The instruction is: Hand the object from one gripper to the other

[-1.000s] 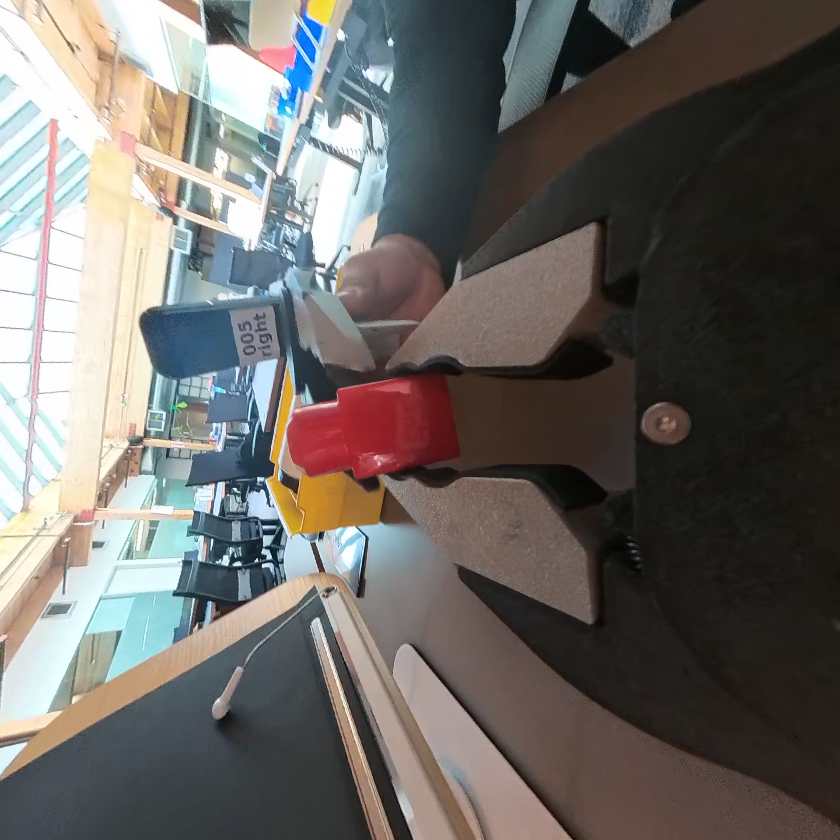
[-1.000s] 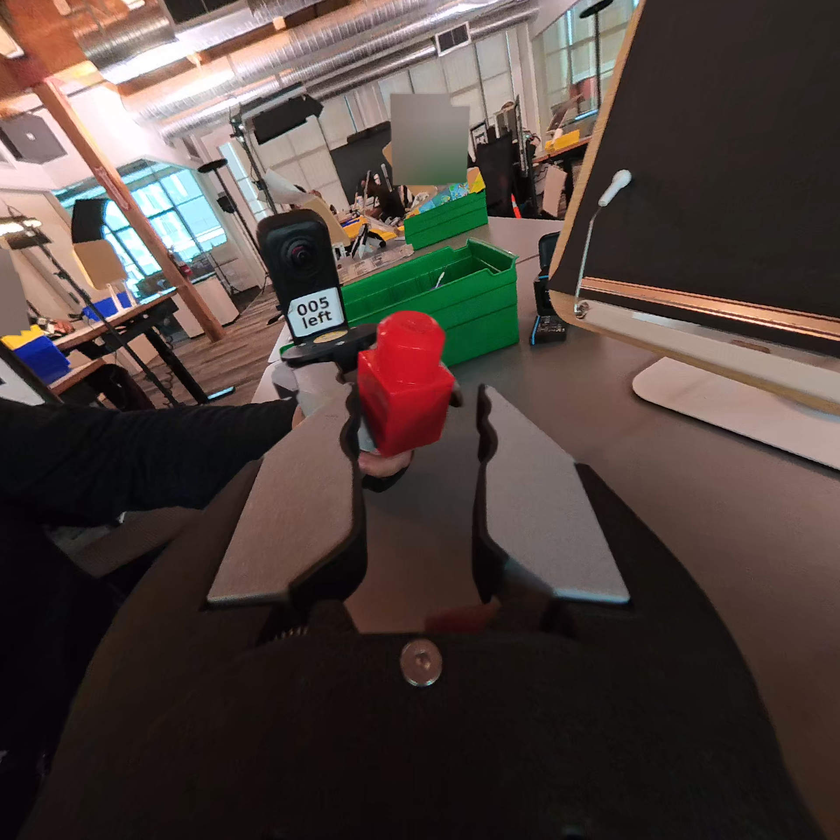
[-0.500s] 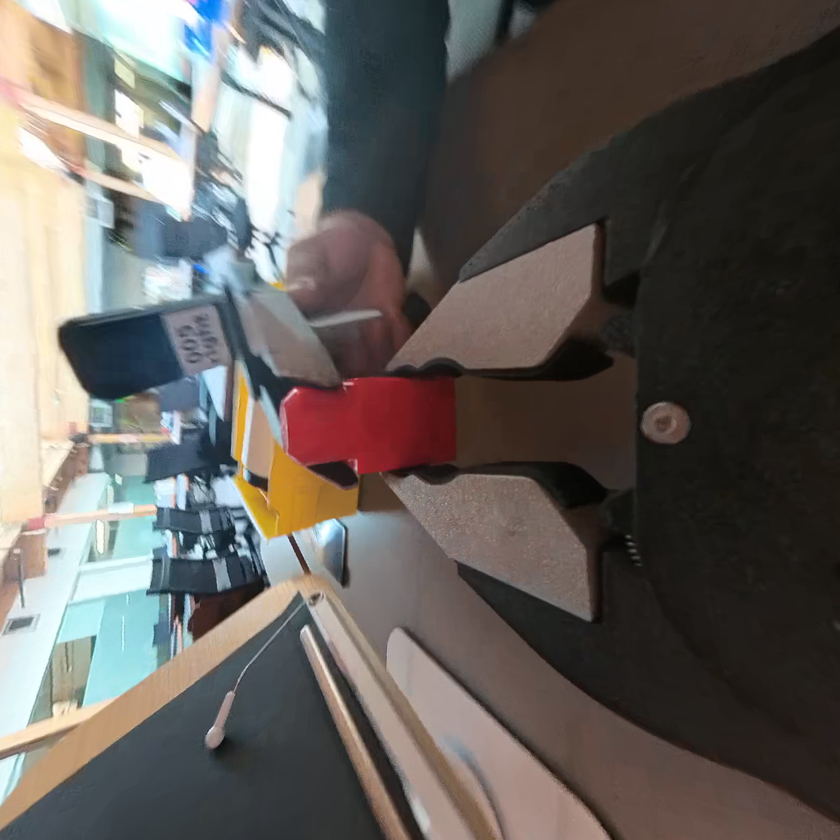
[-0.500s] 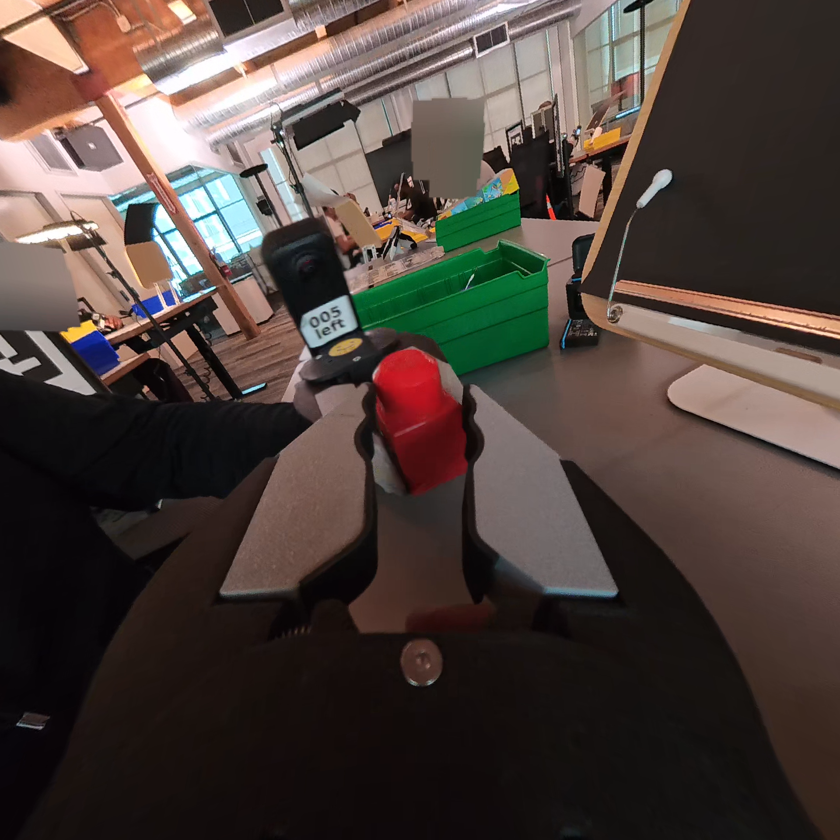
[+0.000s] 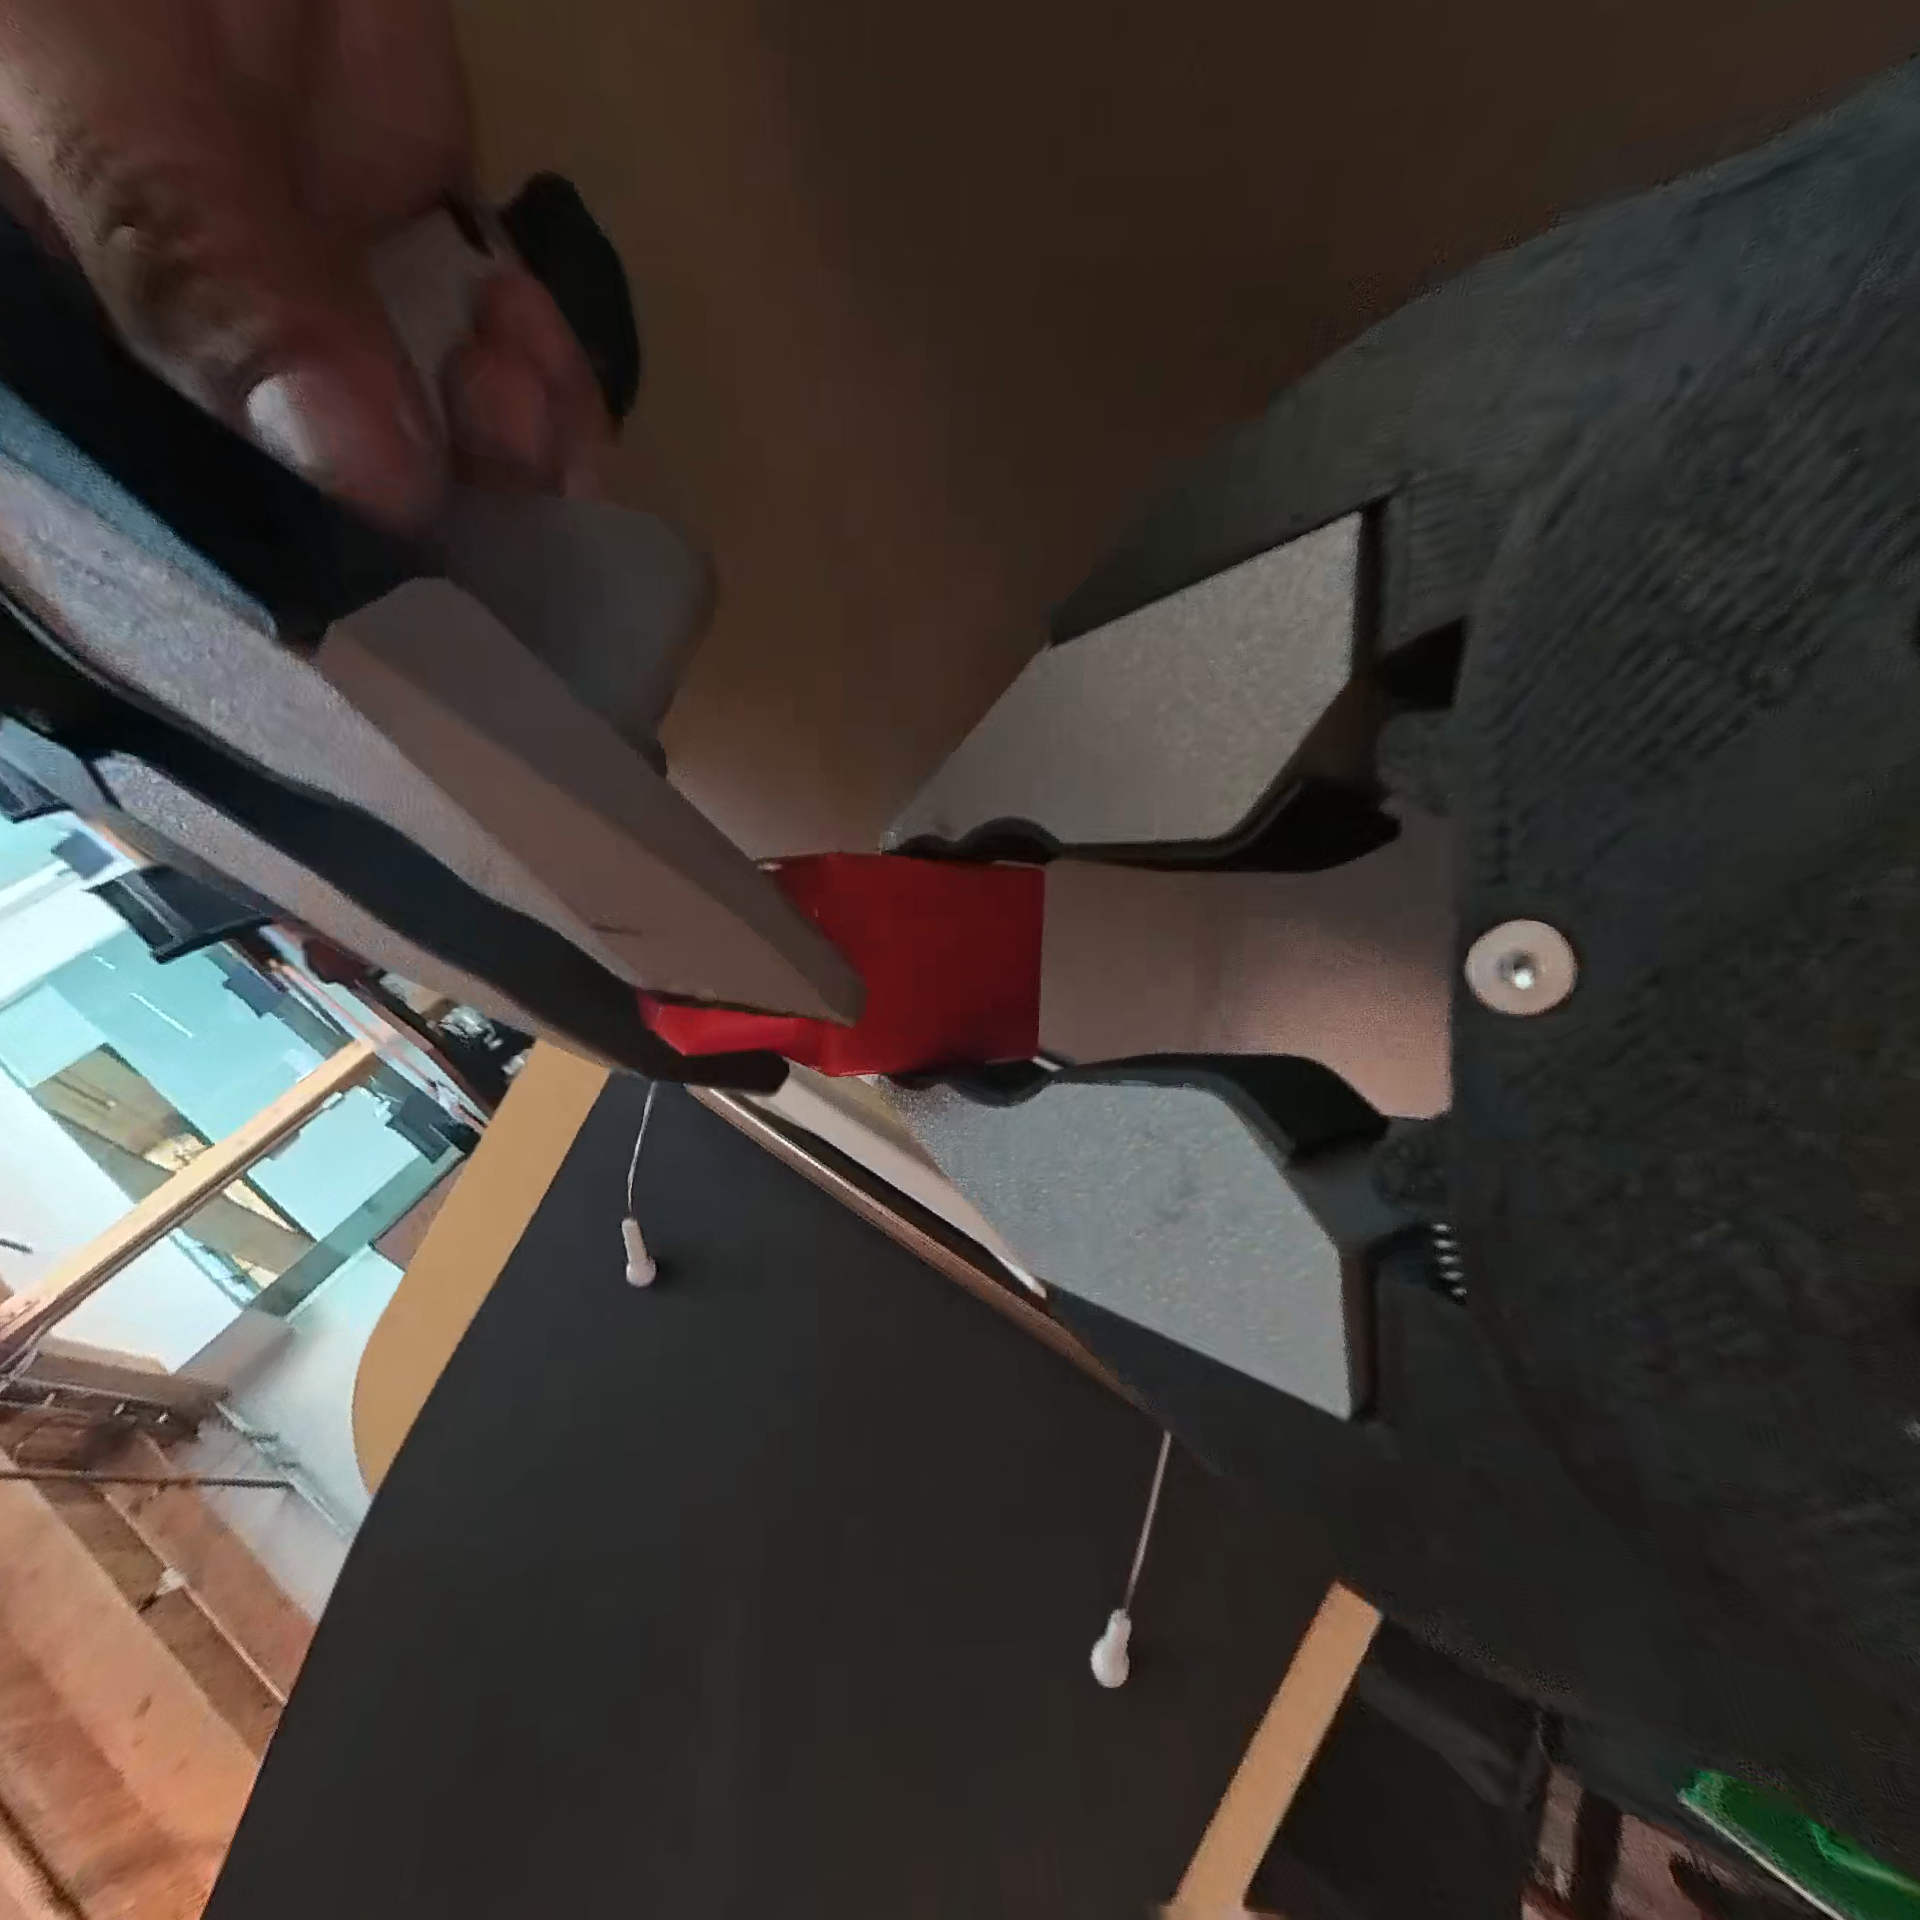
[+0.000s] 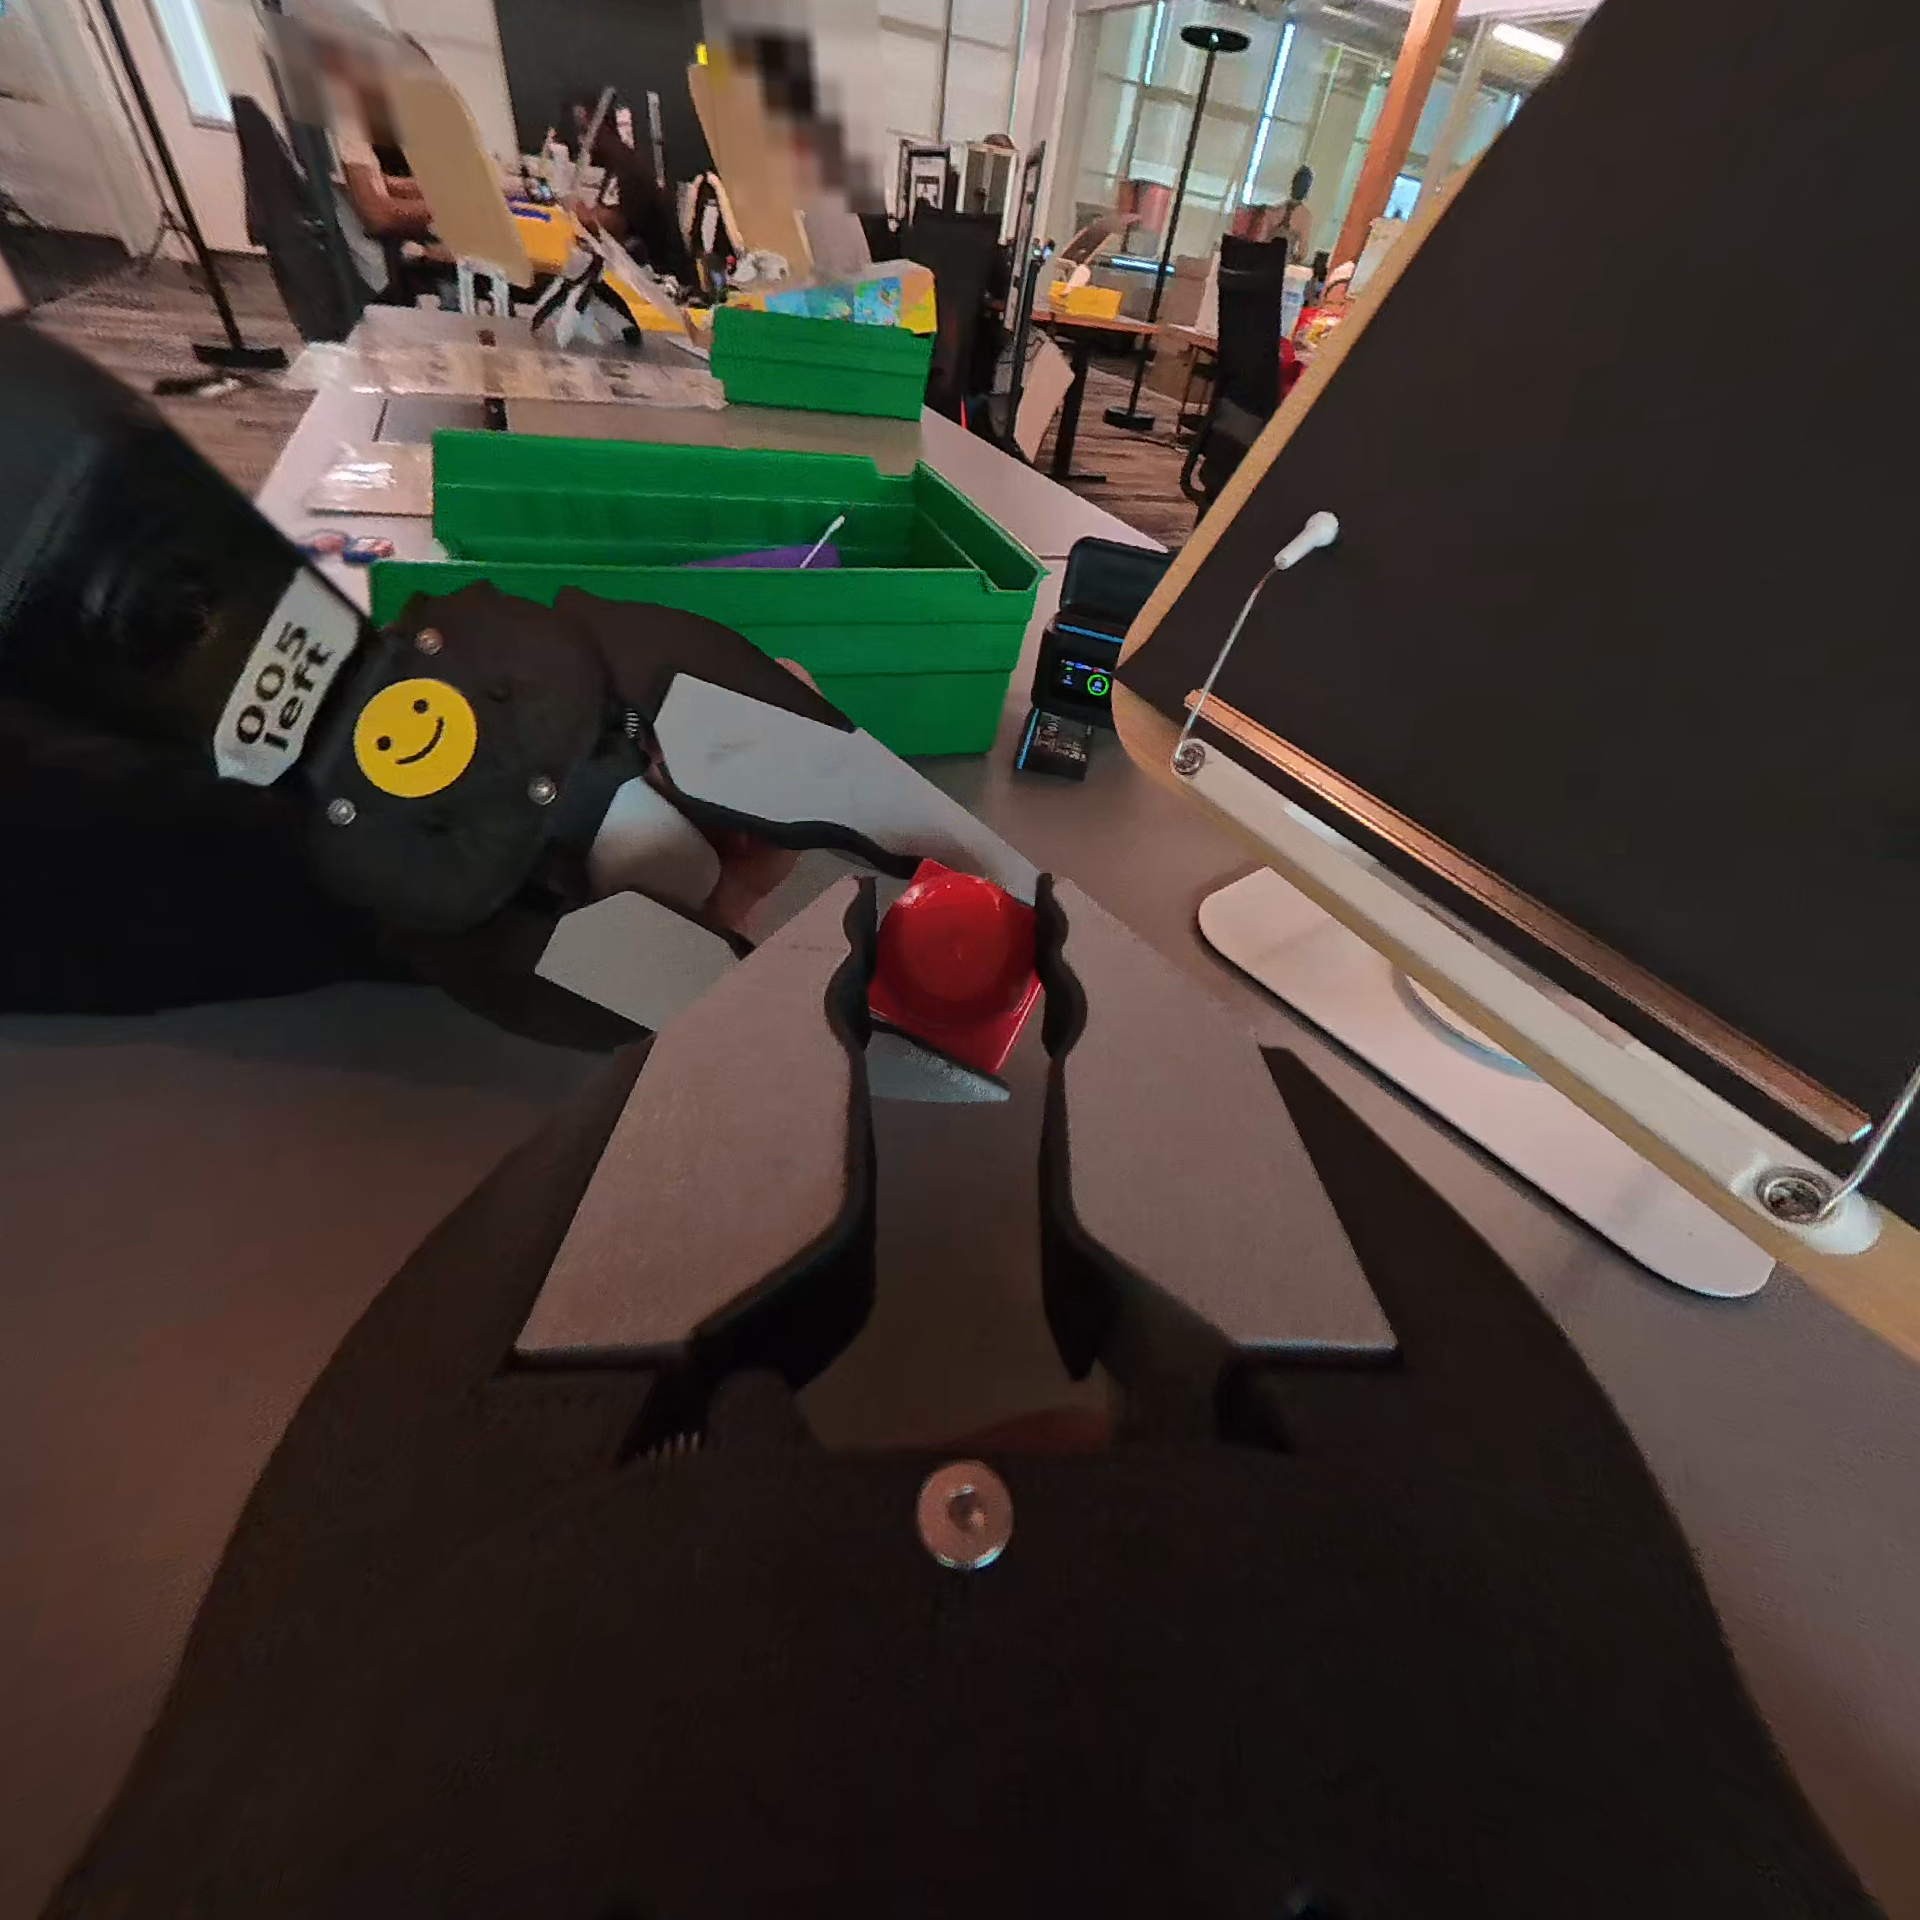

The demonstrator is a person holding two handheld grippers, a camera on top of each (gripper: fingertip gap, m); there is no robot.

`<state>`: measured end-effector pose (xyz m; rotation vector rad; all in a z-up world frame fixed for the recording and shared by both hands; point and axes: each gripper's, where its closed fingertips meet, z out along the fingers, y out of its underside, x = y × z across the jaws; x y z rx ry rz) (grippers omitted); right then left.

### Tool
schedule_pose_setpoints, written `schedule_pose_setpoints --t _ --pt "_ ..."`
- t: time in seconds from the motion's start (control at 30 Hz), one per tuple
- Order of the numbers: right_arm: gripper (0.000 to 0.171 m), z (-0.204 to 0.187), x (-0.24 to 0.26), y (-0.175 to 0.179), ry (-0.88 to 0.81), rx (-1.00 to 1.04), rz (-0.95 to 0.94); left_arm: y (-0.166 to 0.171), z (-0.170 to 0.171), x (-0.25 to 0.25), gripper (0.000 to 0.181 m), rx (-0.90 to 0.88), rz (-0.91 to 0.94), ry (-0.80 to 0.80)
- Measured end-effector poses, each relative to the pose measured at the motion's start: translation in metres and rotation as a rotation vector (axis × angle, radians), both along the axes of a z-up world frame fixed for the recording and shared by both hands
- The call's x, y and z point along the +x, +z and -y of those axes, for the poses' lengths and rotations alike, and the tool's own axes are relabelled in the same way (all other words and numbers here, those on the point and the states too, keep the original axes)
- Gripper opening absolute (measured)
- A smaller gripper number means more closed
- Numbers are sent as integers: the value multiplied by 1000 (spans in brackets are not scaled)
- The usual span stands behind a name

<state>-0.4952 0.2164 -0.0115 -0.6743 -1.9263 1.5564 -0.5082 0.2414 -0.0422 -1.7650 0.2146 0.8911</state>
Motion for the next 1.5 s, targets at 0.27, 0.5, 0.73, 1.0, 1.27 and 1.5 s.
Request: schedule_pose_setpoints --t 0.27,0.5,0.73,1.0,1.27,1.5 --pt "27 -11 -6 -6 -14 -110 150 -3 1 -12 33 -159 -335 129" --pt "64 -18 -9 -15 4 -169 275 3 0 -12 33 -180 -466 150" --pt "32 -6 -6 -29 5 -9 229 1 -2 -8 33 -145 -397 129" --pt "32 -48 -20 -4 -303 384 -186 -3 5 -4 55 68 178 -28" --pt "32 -34 -15 -5 -370 925 -602 20 12 -4 80 376 907 -247" --pt "32 -6 -16 -19 -342 958 -562 15 1 12 87 294 836 -259"
